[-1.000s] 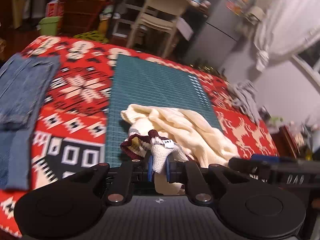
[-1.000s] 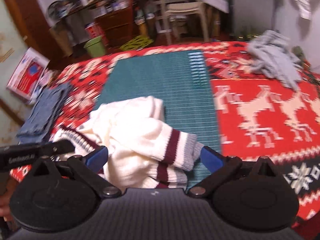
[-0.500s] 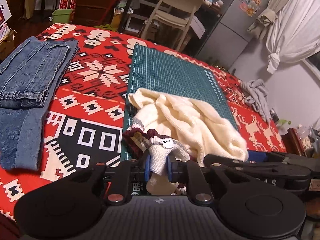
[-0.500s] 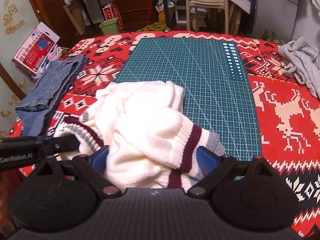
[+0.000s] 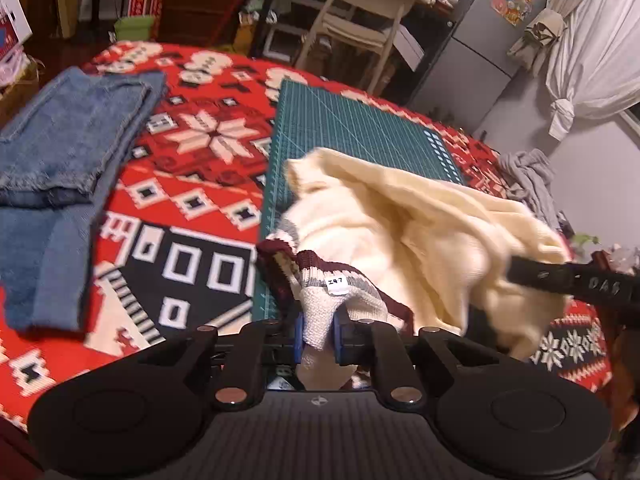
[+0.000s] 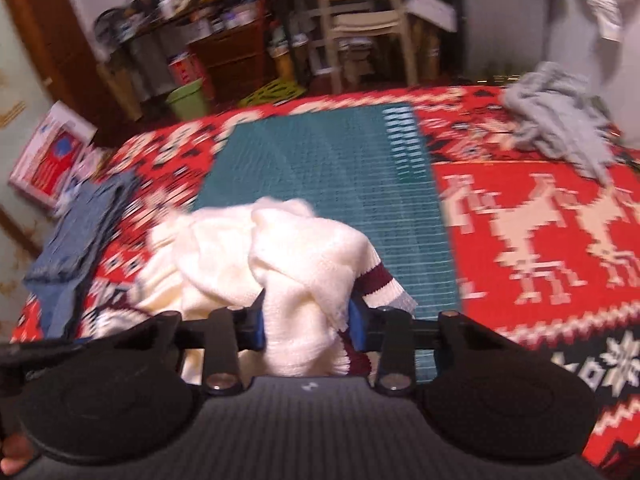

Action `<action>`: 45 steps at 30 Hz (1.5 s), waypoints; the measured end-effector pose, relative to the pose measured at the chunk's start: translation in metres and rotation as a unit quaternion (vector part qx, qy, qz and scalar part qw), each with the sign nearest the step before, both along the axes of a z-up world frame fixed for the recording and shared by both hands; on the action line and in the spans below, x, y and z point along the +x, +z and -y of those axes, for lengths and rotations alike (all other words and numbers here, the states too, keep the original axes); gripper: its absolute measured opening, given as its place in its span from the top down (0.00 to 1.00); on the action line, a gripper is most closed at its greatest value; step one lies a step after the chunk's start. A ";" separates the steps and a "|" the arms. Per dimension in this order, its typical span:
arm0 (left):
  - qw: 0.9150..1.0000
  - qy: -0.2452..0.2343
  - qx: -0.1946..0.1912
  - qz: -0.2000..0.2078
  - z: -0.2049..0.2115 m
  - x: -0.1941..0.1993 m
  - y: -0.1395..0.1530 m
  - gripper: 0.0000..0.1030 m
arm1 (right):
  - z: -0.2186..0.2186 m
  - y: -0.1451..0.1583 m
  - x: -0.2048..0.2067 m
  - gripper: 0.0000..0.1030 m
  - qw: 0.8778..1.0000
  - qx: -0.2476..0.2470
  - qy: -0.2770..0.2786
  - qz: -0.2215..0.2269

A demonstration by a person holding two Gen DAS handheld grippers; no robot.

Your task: Fold clothes

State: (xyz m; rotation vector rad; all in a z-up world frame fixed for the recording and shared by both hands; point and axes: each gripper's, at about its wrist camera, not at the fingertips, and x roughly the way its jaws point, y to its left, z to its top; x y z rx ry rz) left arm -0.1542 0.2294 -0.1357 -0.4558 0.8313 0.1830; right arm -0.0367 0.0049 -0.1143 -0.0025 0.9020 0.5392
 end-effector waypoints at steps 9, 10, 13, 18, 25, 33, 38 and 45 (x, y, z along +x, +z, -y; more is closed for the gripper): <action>1.000 0.029 0.001 0.011 -0.021 0.002 0.005 0.89 | 0.078 -0.004 0.033 0.64 0.993 -0.020 -0.112 0.011; 1.000 0.029 -0.002 0.011 -0.022 0.002 0.004 0.89 | 0.086 -0.008 0.035 0.64 0.992 -0.023 -0.123 0.007; 1.000 0.028 -0.008 0.008 -0.022 0.004 0.002 0.89 | 0.106 -0.019 0.039 0.61 0.990 -0.023 -0.142 -0.005; 0.999 0.038 -0.024 0.007 -0.026 0.003 0.001 0.85 | 0.106 -0.018 0.037 0.42 0.988 -0.029 -0.150 0.010; 0.998 0.055 -0.023 0.020 -0.036 -0.011 0.007 0.77 | 0.106 0.019 0.029 0.24 0.982 -0.063 -0.158 0.085; 0.997 0.068 -0.030 0.027 -0.045 -0.019 0.009 0.76 | 0.069 0.049 -0.001 0.24 0.988 -0.059 -0.066 0.130; 0.996 0.073 -0.042 0.031 -0.047 -0.024 0.009 0.76 | 0.023 0.042 -0.027 0.33 0.994 -0.035 0.036 0.102; 0.996 0.074 -0.045 0.026 -0.048 -0.030 0.008 0.76 | -0.055 0.016 -0.081 0.49 0.980 -0.028 0.188 0.064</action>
